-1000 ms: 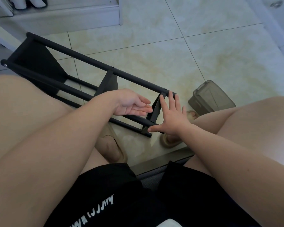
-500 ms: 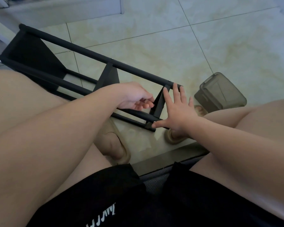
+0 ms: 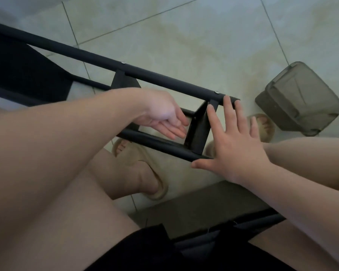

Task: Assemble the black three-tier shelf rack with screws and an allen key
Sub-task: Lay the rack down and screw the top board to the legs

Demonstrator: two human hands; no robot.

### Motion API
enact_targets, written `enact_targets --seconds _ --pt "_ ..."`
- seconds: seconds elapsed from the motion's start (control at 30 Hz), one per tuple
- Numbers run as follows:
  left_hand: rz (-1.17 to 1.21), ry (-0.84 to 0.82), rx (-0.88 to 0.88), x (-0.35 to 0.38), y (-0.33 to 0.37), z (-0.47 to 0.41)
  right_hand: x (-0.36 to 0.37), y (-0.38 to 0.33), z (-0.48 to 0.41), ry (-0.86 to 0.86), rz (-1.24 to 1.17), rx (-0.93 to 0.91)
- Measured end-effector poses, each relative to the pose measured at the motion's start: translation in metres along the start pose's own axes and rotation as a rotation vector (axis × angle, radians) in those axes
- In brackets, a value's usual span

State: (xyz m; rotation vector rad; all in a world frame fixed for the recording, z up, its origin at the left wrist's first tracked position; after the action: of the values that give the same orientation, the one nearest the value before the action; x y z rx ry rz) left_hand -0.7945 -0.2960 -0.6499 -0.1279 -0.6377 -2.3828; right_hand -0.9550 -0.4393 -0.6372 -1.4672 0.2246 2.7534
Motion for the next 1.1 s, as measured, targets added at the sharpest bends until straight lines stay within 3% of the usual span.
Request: enact_targets --seconds 0.17,0.4,0.67,1.1 --pt "-0.050 -0.074 -0.021 -0.004 -0.001 -0.024 -0.001 0.000 -0.001 0.001 0.008 -0.015" --pt "-0.159 -0.036 -0.021 -0.008 -0.005 -0.056 -0.005 -0.001 -0.003 -0.024 -0.004 -0.027" --pt "-0.227 -0.196 -0.178 0.005 0.003 -0.066 -0.008 -0.002 -0.003 -0.027 -0.033 -0.031" --pt "-0.271 -0.232 -0.349 0.021 0.002 -0.073 -0.010 -0.003 -0.003 -0.017 -0.051 -0.022"
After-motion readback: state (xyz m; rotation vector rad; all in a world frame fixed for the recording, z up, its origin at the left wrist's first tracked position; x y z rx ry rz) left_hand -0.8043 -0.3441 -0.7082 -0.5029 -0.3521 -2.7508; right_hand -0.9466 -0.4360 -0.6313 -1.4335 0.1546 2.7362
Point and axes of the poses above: each hand's wrist, its own z-axis away from the middle knuckle, its own x-axis out of the palm, y = z × x, the point moved 1 cm from there along -z, towards the middle knuckle, and after that the axes turned 13 degrees about z, right-handed, at the moved point
